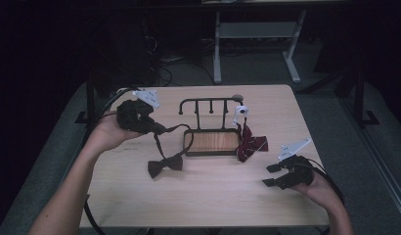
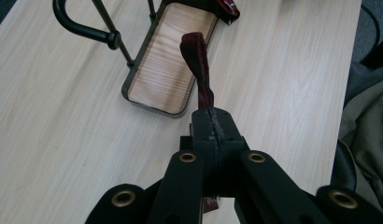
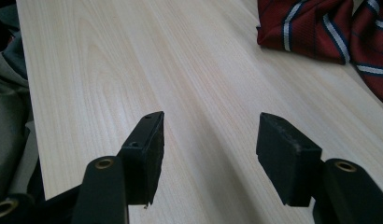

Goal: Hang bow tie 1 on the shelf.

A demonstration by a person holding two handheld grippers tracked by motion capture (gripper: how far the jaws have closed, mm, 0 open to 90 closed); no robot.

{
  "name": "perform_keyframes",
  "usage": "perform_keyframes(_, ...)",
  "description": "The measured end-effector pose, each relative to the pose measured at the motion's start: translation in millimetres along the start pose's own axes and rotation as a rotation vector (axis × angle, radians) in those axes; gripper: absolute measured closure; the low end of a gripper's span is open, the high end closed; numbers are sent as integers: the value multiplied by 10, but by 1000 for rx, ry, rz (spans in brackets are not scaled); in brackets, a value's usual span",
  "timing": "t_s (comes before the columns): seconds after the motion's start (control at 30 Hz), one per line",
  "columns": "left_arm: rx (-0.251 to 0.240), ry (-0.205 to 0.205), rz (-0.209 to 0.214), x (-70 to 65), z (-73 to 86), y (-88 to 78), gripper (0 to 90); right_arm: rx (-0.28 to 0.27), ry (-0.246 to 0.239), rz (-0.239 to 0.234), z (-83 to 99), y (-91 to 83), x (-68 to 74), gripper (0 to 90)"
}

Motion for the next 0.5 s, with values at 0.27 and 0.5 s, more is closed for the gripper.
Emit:
perform_keyframes(0.27,8,4,4,34,-60,-39,897,-4,-8,1,-21,-6,10,414)
perform_keyframes(0.5,19,9,-3,68,-94,-88,897,0,-8,5,-22,-10,-11,414)
Point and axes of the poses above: each handheld gripper's, and its own axes: y roughly forward along the jaws, z roughly out of its underside, x roughly to its left, the point moved 8 cm from there along y, roughly forward along the jaws, and after that the axes turned 11 degrees about -y, right-handed, at the moved point
